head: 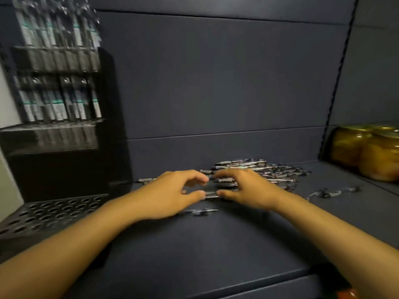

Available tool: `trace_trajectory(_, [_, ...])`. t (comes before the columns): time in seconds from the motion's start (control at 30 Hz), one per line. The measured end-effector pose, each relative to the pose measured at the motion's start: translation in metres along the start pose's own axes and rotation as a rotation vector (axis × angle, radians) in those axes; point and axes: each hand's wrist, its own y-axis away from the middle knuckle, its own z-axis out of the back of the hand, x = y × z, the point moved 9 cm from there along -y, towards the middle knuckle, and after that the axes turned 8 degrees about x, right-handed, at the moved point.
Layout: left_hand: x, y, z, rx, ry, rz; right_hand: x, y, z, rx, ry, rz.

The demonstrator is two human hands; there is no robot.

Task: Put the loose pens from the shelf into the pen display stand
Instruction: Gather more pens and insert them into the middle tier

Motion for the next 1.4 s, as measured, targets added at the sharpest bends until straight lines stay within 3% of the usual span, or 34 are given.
trace_trajectory(0.2, [-0.003,-0.053,-0.06,0.118,-0.251,0.118,-0.092,0.04,0.014,0.028,0.017,0.002])
trace_trajectory(0.4, [0.028,-0.029,-0.055,0.122,-0.292,0.28,-0.136,0.064,0.025,0.046,0.012,0.117])
trace_trajectory(0.53, [0.041,-0.025,-0.059,0.114,-0.264,0.34,-0.136,0.065,0.024,0.023,0.01,0.197])
trace_trajectory(0.87, [0.0,-0.075,-0.081,-0.053,-0.189,0.174,-0.133,0.059,0.014,0.057,0.001,0.213])
trace_trajectory(1.13, [0.009,-0.07,-0.077,0.021,-0.176,0.176,-0.119,0.044,0.009,-0.023,0.005,0.201])
trace_trajectory(1.4, [0.039,-0.06,-0.074,0.012,-0.091,0.23,-0.092,0.028,-0.006,0.022,-0.09,0.3])
